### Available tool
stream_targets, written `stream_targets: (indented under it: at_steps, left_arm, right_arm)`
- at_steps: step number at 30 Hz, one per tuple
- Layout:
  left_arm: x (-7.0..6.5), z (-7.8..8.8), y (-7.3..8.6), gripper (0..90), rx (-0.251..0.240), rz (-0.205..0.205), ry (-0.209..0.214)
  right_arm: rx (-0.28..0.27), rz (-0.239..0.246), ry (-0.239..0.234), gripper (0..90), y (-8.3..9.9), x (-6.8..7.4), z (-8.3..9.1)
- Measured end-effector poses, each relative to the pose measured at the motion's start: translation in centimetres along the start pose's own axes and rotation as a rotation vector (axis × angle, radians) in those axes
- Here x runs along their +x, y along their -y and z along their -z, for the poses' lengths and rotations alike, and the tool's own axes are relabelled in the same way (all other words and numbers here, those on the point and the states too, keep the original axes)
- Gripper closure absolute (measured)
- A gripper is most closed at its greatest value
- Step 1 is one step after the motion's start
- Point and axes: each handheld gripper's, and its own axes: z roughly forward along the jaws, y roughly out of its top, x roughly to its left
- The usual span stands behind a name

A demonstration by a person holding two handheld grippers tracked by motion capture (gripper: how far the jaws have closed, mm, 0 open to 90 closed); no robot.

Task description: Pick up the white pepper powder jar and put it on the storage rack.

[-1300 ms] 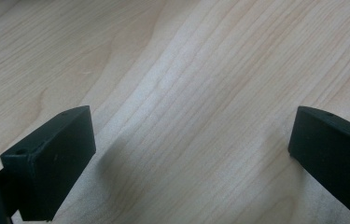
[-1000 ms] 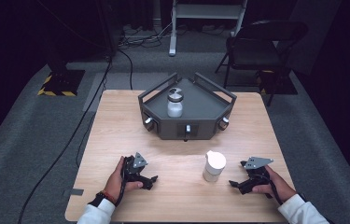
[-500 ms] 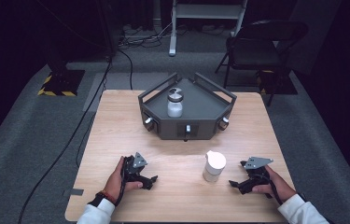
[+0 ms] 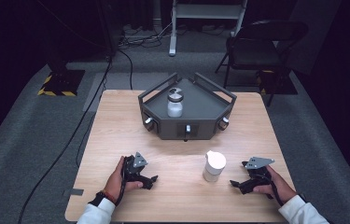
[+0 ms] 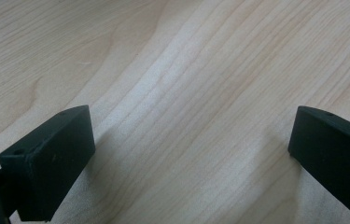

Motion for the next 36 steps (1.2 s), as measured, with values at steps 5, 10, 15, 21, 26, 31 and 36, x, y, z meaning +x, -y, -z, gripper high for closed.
stream_targets:
  at_steps: [5, 10, 15, 21, 26, 31, 36]
  left_arm:
    - [0.0, 0.0, 0.0, 0.0, -0.001, -0.001, 0.000]
    - [0.0, 0.0, 0.0, 0.0, -0.001, 0.001, -0.002]
    - [-0.1, 0.0, 0.0, 0.0, -0.001, 0.001, -0.003]
    - [-0.1, 0.1, 0.1, 0.0, 0.000, 0.004, -0.005]
    - [-0.1, 0.1, 0.1, 0.0, 0.000, 0.004, -0.005]
    - [-0.1, 0.1, 0.1, 0.0, 0.000, 0.004, -0.005]
    - [-0.1, 0.1, 0.1, 0.0, -0.001, 0.004, -0.005]
  right_arm:
    - [-0.022, 0.017, 0.004, 1.5, 0.1, 0.7, 0.5]
    - [-0.087, 0.000, -0.025, 1.6, 0.1, 0.8, 1.2]
    - [-0.139, 0.004, -0.026, 1.6, -0.1, 1.4, 1.8]
    - [-0.171, 0.002, -0.041, 1.6, -0.5, 1.9, 2.1]
    - [-0.197, -0.008, -0.036, 1.6, -0.8, 2.5, 2.2]
    - [-0.200, -0.017, -0.040, 2.1, -1.3, 3.0, 1.9]
    - [-0.201, -0.012, -0.054, 2.2, -1.9, 3.3, 1.5]
